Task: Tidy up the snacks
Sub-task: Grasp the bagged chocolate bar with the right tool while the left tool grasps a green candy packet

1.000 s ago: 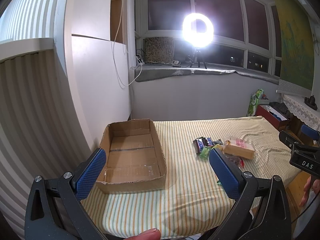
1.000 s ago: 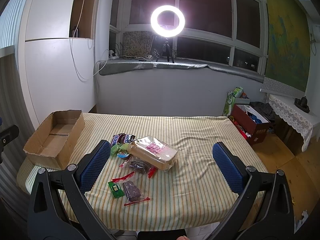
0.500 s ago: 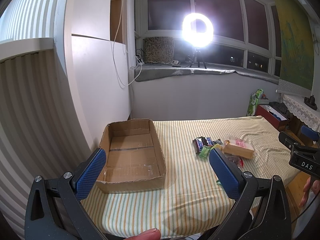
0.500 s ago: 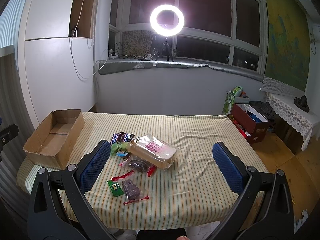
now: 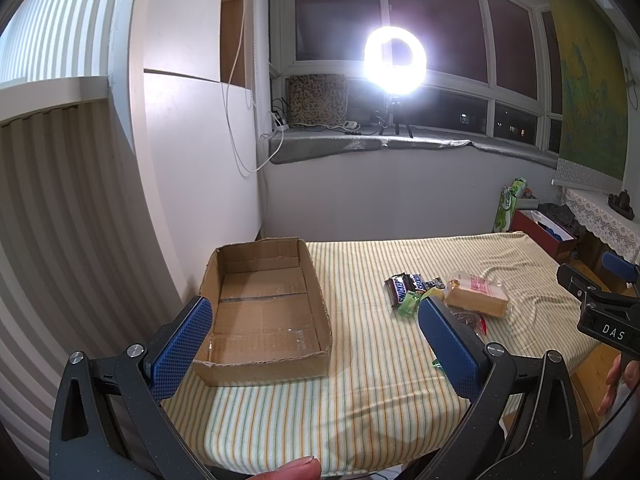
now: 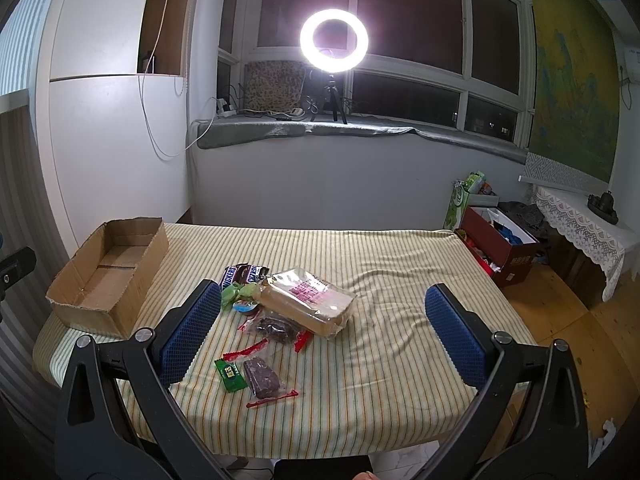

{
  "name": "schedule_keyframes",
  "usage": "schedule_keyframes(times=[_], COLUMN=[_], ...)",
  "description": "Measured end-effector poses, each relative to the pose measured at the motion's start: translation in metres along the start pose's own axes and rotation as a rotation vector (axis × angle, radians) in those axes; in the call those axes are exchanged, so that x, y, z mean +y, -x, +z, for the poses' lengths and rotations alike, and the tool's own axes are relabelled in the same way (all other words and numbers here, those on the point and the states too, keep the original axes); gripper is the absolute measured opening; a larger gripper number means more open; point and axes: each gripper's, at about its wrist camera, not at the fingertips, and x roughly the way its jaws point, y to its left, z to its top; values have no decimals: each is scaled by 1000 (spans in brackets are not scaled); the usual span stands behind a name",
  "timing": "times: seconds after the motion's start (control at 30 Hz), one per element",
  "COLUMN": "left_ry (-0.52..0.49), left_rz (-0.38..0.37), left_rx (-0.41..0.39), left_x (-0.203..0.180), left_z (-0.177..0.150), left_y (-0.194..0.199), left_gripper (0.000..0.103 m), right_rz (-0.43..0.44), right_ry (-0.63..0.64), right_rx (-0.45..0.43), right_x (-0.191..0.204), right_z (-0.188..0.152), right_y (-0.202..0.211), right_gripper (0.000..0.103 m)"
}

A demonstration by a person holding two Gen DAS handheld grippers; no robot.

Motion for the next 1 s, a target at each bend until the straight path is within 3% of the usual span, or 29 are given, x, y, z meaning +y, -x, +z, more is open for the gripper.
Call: schedule_keyframes(times=[0.2,0.37,0.57,0.7,0.9,1.0], left_ry=[11,9,-3,6,-17,-50], left_rz=[-17,-119,-289,-312,-330,-337], left_rx=[19,92,266,303,333,335], left_x=[0,-10,-36,-46,-50,-51], left_z=[-5,-36,-91,-106,-103,-100], left_y=[-5,-35,-79,-87,-97,-105], left_gripper=[102,102,102,102,102,102], right_rz=[23,99,173,208,285,312], right_ry=[46,71,74,95,167,178], right_rx=[60,188,284,292,304,316], right_x=[5,10,7,11,22,24], right_z=[-13,-47,-80,-89,-92,-95], right_y=[-14,-49,-79,-87,-109,-121], right_gripper=[103,103,103,103,102,86])
